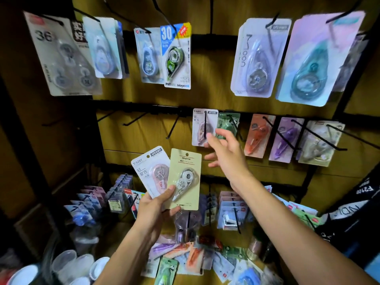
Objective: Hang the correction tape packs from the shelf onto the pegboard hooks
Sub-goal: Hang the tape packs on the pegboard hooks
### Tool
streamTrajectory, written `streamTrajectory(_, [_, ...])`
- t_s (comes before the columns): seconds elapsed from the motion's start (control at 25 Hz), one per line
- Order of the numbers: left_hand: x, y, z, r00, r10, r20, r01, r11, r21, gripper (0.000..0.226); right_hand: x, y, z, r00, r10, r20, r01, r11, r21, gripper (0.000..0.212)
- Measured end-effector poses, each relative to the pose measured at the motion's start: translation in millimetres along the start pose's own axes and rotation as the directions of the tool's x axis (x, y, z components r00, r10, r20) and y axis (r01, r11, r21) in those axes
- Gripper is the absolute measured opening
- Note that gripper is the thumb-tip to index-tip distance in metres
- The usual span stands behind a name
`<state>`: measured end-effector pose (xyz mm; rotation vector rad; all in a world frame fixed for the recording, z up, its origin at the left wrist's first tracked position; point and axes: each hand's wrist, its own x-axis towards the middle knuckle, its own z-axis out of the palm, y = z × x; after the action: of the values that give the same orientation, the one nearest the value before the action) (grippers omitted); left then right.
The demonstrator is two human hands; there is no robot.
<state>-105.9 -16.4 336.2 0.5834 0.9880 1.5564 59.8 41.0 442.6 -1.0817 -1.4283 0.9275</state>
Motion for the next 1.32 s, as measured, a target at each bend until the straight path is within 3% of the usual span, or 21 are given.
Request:
streamTrajectory(0.08, [-3,4,-1,1.000,0.014,-0.002,-0.014,1.000,0.008,0.028,6,-25,8,0.991,0.109,0.083,-0.123,0.976,0.180,0.046])
streamTrajectory(0.2, [-6,9,-5,0.999,0.041,0.000,-0.041,0.999,0.031,0.033,14,-42,19,0.969,0.225,0.101,-0.244,0.937,0.249,0.046])
streamTrajectory(0.32, [-7,12,-8,0.999,0.052,0.000,-0.052,0.998,0.041,0.033,19,-42,22,0.970,0.242,0.021,-0.240,0.944,0.228,0.050])
streamTrajectory(0.52, [-7,14,-10,0.998,0.056,0.006,-0.057,0.995,0.084,0.030,17,-37,24,0.970,0.244,0.017,-0.242,0.946,0.214,0.051])
streamTrajectory(0.72, [-9,14,-6,0.998,0.058,0.020,-0.060,0.996,0.066,0.027,4,-22,14,0.958,0.282,0.048,-0.285,0.931,0.228,0.025])
streamTrajectory(0.84, [-13,13,4,0.997,0.046,0.063,-0.049,0.998,0.041,0.023,-20,20,11,0.930,0.352,0.103,-0.357,0.933,0.036,0.041])
streamTrajectory(0.92, [-16,9,11,0.996,0.028,0.079,-0.031,0.999,0.029,0.019,-31,39,13,0.908,0.389,0.155,-0.402,0.914,0.060,0.050])
streamTrajectory(1.12, [-18,5,12,0.996,-0.006,0.088,0.010,0.999,-0.043,0.026,-39,46,8,0.934,0.318,0.163,-0.347,0.918,0.193,0.024])
streamTrajectory(1.32, [-14,4,6,0.997,0.060,-0.040,-0.060,0.998,0.001,0.031,-50,43,-6,0.955,0.263,0.139,-0.287,0.938,0.195,0.027])
